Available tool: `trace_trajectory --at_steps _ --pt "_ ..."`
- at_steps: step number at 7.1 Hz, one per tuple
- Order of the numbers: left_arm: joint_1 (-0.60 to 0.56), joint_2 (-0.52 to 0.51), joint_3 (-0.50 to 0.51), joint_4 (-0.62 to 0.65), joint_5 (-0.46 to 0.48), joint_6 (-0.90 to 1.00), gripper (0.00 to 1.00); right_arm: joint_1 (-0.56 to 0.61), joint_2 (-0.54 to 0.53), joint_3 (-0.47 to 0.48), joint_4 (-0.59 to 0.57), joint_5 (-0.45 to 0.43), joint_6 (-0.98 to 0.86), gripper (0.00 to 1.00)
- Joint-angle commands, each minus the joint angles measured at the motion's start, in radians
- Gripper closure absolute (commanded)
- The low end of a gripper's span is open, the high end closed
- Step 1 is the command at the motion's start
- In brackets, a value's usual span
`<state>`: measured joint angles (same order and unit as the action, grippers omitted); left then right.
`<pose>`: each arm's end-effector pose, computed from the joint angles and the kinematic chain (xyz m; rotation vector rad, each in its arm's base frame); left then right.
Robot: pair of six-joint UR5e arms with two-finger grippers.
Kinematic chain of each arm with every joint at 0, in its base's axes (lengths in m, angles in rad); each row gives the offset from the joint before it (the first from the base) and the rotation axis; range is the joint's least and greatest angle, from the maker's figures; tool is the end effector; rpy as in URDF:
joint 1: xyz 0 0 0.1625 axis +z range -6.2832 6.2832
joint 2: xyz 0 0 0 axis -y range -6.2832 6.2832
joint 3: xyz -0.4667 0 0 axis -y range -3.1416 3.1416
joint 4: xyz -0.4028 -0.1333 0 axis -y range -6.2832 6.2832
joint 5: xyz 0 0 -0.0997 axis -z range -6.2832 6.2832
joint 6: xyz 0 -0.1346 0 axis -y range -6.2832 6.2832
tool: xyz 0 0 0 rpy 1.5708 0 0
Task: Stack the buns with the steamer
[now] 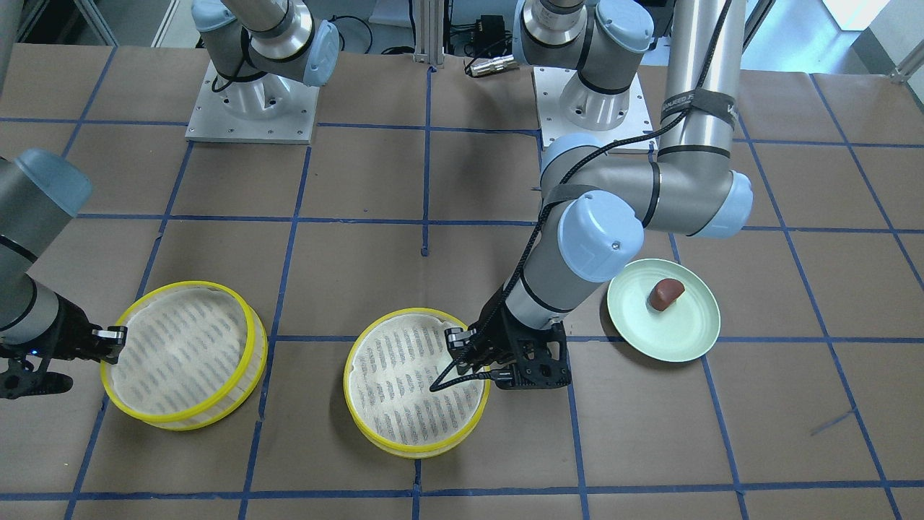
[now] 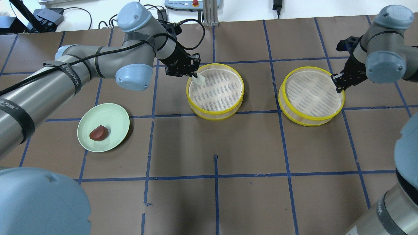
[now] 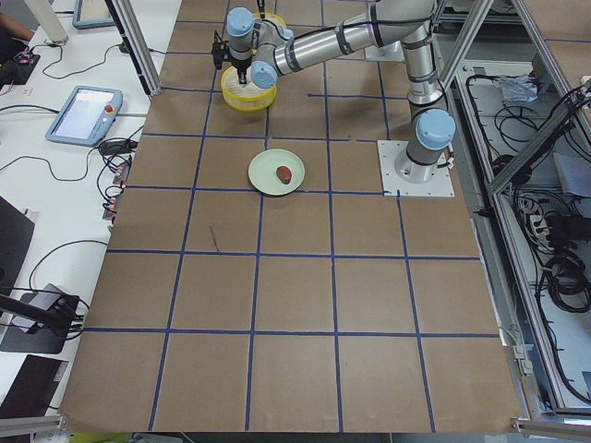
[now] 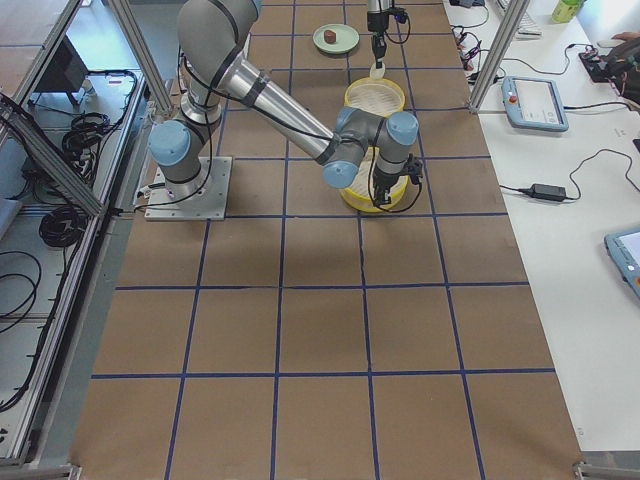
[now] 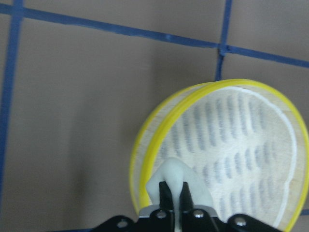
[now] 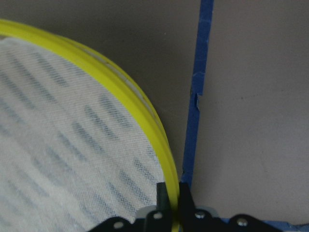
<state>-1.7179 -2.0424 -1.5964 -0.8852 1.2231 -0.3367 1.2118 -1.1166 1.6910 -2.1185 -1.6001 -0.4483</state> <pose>-0.2780 -0.6540 0.2805 0.2154 -2.7487 0.1369 -0.1034 -0.6437 0.2259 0.1401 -3.1215 -0.0563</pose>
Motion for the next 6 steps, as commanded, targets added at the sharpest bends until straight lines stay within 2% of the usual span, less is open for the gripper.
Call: trace_trajectory --at_steps 1,3,4,5,6 --pt "-0.009 0.019 -0.003 0.005 0.001 -0.016 0.0 0.0 -0.015 -0.043 0.008 -0.014 0.019 0.95" --pt "0.058 0.066 -0.039 -0.087 0.16 0.153 0.0 0.008 -0.06 -0.104 0.069 -0.024 0.109 0.94" --pt "0.133 0.091 -0.062 -0.186 0.22 0.314 0.0 0.032 -0.069 -0.137 0.131 -0.011 0.213 0.94" --pt "0.244 0.094 -0.069 -0.287 0.22 0.397 0.0 0.111 -0.071 -0.164 0.152 -0.012 0.346 0.94" --pt "0.295 0.093 -0.083 -0.364 0.248 0.53 0.0 0.199 -0.069 -0.197 0.169 -0.009 0.514 0.94"
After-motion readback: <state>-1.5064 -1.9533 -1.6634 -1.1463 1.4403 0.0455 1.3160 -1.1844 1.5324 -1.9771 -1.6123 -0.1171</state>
